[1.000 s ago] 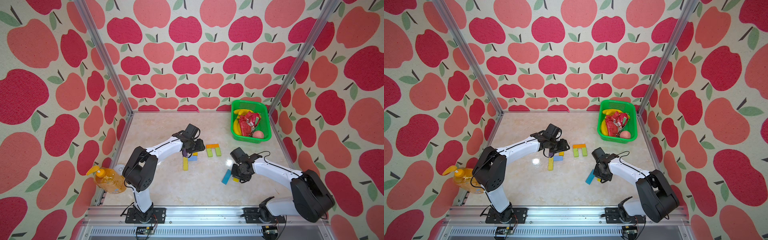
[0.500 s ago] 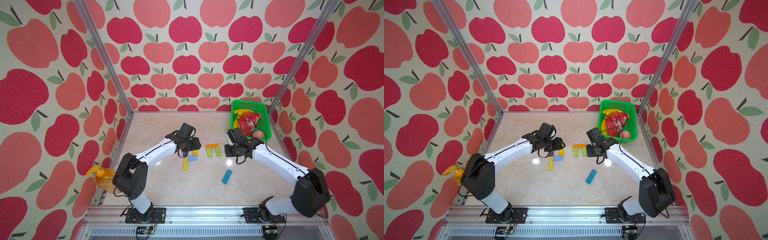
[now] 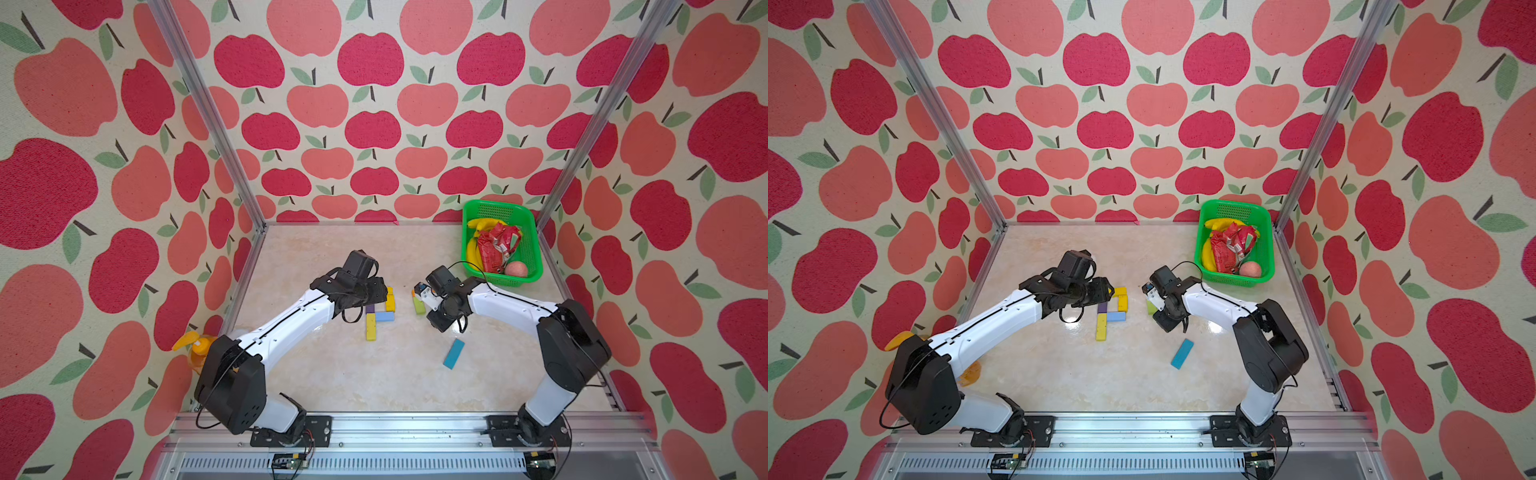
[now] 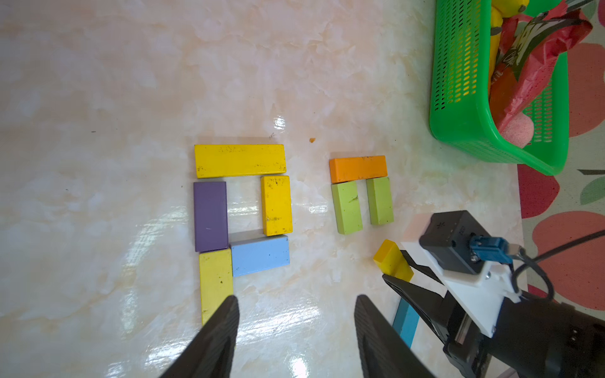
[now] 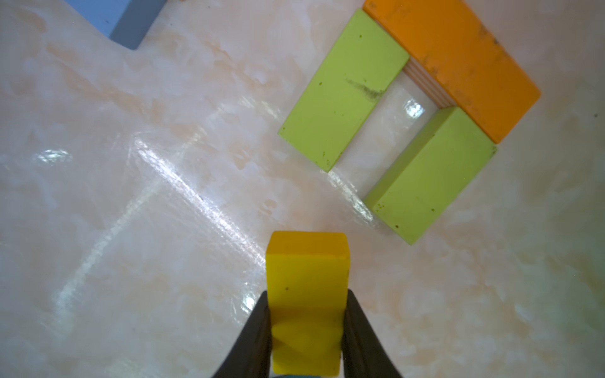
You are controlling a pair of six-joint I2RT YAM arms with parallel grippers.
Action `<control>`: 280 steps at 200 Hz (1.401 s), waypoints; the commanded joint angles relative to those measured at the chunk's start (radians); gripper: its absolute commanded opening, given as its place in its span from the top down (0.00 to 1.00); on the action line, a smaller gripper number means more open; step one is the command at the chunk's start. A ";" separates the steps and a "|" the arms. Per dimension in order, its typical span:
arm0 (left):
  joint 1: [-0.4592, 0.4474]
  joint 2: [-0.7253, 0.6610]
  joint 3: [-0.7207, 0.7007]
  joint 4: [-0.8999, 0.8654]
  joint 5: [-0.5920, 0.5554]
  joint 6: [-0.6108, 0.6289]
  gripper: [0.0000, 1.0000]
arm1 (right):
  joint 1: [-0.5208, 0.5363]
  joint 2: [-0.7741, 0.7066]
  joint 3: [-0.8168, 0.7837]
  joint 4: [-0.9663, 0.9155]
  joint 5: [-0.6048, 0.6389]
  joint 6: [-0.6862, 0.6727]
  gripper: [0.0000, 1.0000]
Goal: Assemble the letter p with building blocks
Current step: Place the building block at the center of the board, then assemble the building block at the center of the board.
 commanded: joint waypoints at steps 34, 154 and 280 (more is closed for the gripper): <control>0.003 0.001 -0.017 -0.032 -0.013 -0.009 0.40 | 0.018 0.117 0.027 -0.028 -0.015 -0.031 0.94; 0.004 0.102 0.013 0.020 0.088 -0.001 0.42 | 0.012 -0.118 -0.074 0.168 -0.040 0.096 0.29; -0.103 0.383 0.181 0.037 0.260 0.056 0.91 | -0.118 -0.293 -0.399 0.314 -0.245 0.809 1.00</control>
